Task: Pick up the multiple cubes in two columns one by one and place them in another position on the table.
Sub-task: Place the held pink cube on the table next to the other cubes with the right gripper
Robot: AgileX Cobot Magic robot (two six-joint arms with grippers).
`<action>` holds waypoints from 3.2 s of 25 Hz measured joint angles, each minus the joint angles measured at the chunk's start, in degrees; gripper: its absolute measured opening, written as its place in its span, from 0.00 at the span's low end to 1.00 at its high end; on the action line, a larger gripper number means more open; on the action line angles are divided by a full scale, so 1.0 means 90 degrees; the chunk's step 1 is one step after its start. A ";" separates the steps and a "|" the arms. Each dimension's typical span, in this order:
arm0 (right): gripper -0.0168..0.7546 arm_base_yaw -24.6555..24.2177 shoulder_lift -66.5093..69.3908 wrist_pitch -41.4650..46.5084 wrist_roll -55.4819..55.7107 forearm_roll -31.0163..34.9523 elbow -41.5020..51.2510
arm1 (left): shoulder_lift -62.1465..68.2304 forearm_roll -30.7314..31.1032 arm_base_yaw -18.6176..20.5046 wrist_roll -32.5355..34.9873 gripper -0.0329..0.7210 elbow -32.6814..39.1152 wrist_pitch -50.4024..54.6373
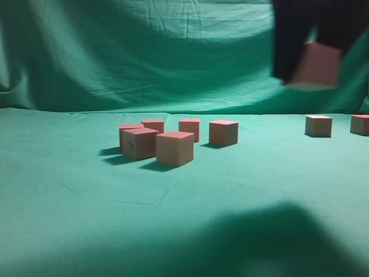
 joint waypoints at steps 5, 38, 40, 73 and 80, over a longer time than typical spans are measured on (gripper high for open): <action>0.36 0.0722 0.0206 -0.0718 0.0132 0.0106 -0.0002 | 0.0000 0.0000 0.0000 0.0000 0.04 0.0000 0.0000; 0.36 0.0870 0.2192 -0.0550 0.1523 -0.1018 -0.1276 | 0.0000 0.0000 0.0000 0.0000 0.04 0.0000 0.0000; 0.36 0.0870 0.2244 -0.0608 0.1548 -0.1018 -0.1276 | 0.0000 0.0000 0.0000 0.0000 0.04 0.0000 0.0000; 0.74 0.0870 0.2440 -0.0403 0.1598 -0.1018 -0.1351 | 0.0000 0.0000 0.0000 0.0000 0.04 0.0000 0.0000; 0.77 0.0870 0.2428 0.1245 0.1262 -0.1007 -0.2477 | 0.0000 0.0000 0.0000 0.0000 0.04 0.0000 0.0000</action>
